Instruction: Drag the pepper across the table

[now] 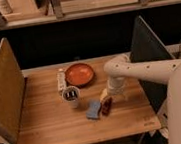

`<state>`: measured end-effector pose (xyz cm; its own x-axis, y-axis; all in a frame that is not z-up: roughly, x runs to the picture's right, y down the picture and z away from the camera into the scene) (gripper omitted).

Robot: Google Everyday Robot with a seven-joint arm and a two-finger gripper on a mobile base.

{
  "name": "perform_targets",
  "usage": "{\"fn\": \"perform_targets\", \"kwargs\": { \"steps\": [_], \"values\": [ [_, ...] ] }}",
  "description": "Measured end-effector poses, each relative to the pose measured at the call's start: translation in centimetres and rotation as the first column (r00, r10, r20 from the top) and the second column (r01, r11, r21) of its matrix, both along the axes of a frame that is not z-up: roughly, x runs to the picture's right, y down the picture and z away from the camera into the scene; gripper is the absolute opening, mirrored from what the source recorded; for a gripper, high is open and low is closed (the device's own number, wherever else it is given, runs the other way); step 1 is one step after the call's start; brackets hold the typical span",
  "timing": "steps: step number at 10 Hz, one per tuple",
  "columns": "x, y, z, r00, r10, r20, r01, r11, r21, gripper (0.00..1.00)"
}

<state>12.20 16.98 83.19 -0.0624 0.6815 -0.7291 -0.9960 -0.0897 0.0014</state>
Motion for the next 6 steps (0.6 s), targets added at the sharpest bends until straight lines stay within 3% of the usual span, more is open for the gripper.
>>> {"fn": "perform_targets", "kwargs": {
  "steps": [6],
  "values": [
    [-0.3,3.2,1.1,1.000,0.007,0.005,-0.007,0.9977,-0.068,0.79]
  ]
}}
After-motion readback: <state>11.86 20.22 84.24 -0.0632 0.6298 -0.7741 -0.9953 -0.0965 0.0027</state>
